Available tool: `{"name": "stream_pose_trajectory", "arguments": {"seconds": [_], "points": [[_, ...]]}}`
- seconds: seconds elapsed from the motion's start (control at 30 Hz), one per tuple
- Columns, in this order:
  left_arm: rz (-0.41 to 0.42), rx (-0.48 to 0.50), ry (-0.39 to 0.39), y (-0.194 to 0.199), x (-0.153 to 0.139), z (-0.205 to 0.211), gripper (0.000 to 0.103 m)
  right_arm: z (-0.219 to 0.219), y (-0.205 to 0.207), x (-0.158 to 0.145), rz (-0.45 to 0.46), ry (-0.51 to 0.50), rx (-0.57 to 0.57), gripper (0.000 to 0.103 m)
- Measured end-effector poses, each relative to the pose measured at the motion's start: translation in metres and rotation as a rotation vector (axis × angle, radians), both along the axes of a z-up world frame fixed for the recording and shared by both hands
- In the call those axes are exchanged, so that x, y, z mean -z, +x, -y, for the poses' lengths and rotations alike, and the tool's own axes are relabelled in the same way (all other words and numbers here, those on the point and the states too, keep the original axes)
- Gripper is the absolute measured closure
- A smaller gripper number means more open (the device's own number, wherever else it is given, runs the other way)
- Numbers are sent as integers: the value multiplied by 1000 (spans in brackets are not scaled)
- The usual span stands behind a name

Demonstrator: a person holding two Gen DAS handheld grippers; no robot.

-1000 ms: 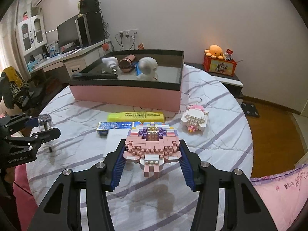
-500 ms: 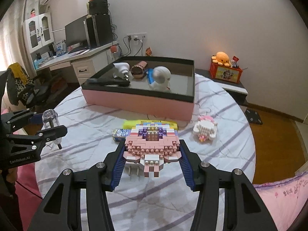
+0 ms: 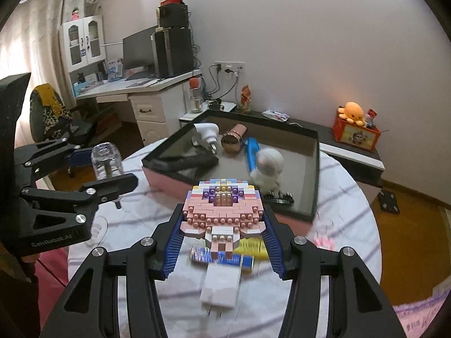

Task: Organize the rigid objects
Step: 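Carry the glass bottle and block figure over the pink box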

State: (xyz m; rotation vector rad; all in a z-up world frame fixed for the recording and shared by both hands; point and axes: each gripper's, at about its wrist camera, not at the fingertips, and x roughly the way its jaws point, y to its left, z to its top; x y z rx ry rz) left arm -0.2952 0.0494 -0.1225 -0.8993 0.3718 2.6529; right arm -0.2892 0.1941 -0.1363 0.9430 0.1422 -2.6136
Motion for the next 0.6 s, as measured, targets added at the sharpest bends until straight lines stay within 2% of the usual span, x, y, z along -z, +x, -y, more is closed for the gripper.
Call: {"name": "stream_pose_trajectory", "arguments": {"seconds": [0.2, 0.43, 0.6], "points": [[26, 20, 24, -46, -7, 4, 52, 3, -41, -3, 19, 3, -30, 50], [97, 31, 59, -97, 4, 2, 52, 5, -96, 3, 67, 14, -37, 50], [145, 48, 27, -133, 19, -18, 52, -5, -133, 10, 96, 10, 1, 50]]}}
